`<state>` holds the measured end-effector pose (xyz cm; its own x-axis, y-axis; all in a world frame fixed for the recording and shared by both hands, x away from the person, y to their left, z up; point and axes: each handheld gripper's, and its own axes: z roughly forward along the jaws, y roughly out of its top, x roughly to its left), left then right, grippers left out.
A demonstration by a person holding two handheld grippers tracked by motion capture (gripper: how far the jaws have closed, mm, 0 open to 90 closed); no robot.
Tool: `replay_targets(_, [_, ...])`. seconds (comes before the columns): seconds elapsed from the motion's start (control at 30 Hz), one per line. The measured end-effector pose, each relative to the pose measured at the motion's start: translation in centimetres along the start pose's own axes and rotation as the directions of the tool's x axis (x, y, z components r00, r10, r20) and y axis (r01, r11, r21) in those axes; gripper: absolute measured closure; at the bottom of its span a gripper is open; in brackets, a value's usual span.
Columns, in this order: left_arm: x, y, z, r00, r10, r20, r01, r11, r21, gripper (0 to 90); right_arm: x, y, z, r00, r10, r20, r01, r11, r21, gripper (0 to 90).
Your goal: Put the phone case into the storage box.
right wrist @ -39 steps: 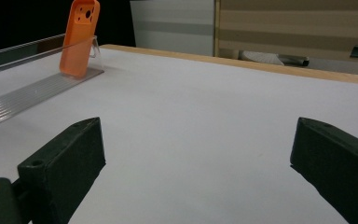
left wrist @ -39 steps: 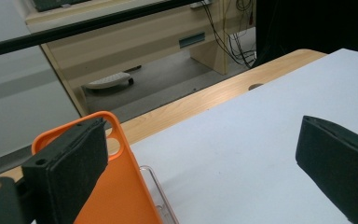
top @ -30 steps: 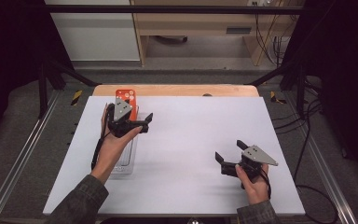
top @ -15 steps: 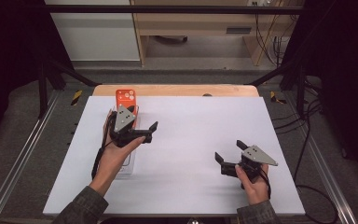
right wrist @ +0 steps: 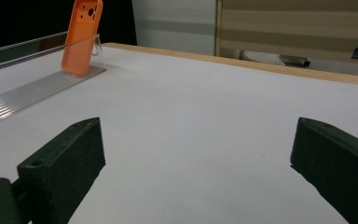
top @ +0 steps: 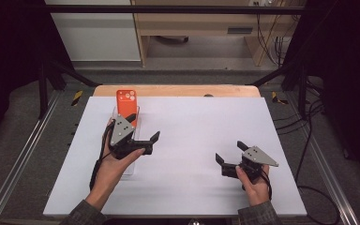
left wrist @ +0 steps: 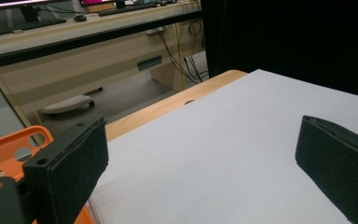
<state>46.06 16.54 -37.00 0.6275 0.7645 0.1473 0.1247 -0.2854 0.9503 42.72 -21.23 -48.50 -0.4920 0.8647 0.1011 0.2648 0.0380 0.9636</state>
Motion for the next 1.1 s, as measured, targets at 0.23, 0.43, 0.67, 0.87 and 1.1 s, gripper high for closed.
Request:
replay_targets(0.23, [0.1, -0.2, -1.2, 0.9997, -0.022, 0.009, 0.022, 0.9994, -0.026, 2.2, 0.1, 0.0, 0.0, 1.0000, 0.001, -0.004, -0.001, 1.000, 0.001, 2.8])
replay_targets(0.43, [0.8, -0.1, -2.6, 0.9991, -0.042, -0.007, 0.041, 0.9979, -0.050, 2.2, 0.0, 0.1, 0.0, 1.0000, -0.003, -0.006, 0.003, 1.000, 0.002, 2.8])
replay_targets(0.67, [1.9, -0.6, -4.0, 0.9980, -0.056, -0.029, 0.054, 0.9966, -0.062, 2.2, 0.0, 0.1, 0.0, 1.0000, -0.003, -0.008, 0.003, 1.000, 0.003, 2.8])
replay_targets(0.87, [2.9, -1.2, -5.2, 0.9957, -0.077, -0.052, 0.073, 0.9941, -0.081, 2.2, 0.0, 0.0, -0.1, 0.9999, -0.003, -0.011, 0.003, 1.000, 0.004, 2.8])
replay_targets(1.1, [4.5, -1.7, -6.6, 0.9908, -0.103, -0.088, 0.093, 0.9901, -0.105, 2.2, 0.0, 0.0, -0.1, 0.9999, -0.007, -0.014, 0.007, 1.000, 0.006, 2.8])
